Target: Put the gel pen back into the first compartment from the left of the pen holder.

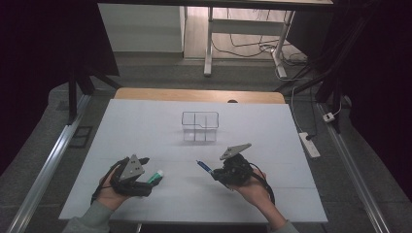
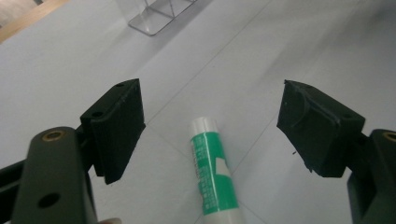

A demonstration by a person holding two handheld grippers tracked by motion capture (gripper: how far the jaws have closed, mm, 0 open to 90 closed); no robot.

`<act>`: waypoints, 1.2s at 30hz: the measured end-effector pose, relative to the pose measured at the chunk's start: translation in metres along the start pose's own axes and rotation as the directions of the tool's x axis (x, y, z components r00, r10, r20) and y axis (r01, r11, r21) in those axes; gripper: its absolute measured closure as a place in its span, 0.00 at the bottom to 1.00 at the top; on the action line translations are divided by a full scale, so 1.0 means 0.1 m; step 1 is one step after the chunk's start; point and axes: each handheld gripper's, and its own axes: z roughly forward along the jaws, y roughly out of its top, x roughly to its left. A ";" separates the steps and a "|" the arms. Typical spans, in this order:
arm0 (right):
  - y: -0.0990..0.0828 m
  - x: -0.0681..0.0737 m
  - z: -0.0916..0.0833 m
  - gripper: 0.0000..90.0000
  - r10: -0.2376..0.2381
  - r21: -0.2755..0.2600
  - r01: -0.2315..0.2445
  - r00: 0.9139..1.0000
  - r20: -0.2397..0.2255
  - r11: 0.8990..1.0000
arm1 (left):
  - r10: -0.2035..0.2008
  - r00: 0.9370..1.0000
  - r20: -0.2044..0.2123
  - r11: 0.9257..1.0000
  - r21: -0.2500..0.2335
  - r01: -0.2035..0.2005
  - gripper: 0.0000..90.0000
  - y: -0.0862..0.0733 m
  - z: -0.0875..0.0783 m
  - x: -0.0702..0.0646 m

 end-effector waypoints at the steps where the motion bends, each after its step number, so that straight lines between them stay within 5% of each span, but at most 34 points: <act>1: 0.00 0.00 0.00 0.88 -0.001 -0.002 0.001 1.000 -0.002 1.000 | 0.005 1.000 0.003 1.000 0.000 -0.005 0.25 0.02 0.01 -0.01; 36: 0.11 0.03 0.11 0.88 0.001 0.021 0.002 0.992 -0.122 1.000 | 0.161 0.986 0.052 0.986 0.042 -0.163 0.26 0.31 0.33 -0.29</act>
